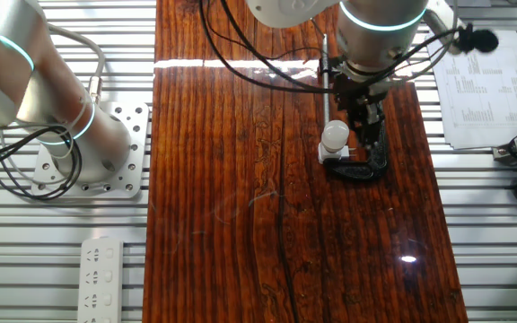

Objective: Take out the light bulb by rotating it

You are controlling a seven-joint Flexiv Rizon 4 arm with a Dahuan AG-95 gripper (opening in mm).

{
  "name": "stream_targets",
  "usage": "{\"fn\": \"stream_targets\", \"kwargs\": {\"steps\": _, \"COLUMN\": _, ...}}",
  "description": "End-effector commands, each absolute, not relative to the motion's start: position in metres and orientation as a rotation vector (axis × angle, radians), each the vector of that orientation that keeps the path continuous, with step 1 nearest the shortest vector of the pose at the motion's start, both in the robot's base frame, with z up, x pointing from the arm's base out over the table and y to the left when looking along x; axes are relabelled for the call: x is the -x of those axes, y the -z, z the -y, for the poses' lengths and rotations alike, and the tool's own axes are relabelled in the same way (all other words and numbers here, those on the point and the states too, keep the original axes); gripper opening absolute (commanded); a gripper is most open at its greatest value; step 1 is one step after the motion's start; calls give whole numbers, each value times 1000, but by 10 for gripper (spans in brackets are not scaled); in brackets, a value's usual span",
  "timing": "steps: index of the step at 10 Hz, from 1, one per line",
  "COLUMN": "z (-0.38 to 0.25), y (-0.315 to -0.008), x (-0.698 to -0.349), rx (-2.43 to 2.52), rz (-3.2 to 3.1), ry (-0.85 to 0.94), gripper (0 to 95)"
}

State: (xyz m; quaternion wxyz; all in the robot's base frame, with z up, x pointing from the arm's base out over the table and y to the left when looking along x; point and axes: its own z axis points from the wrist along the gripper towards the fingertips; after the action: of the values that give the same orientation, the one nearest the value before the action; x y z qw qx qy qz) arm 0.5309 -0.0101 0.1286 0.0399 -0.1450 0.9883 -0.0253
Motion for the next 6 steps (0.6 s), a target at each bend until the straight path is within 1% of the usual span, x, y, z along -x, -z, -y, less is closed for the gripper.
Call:
{"fn": "stream_targets", "kwargs": {"steps": 1, "z": 10, "y": -129, "x": -531, "rx": 173, "rz": -3103, "ry": 41, "gripper": 760}}
{"fn": "stream_targets", "kwargs": {"steps": 6, "z": 7, "y": -124, "x": -530, "rx": 177, "rz": -3141, "ry": 18, "gripper": 760}}
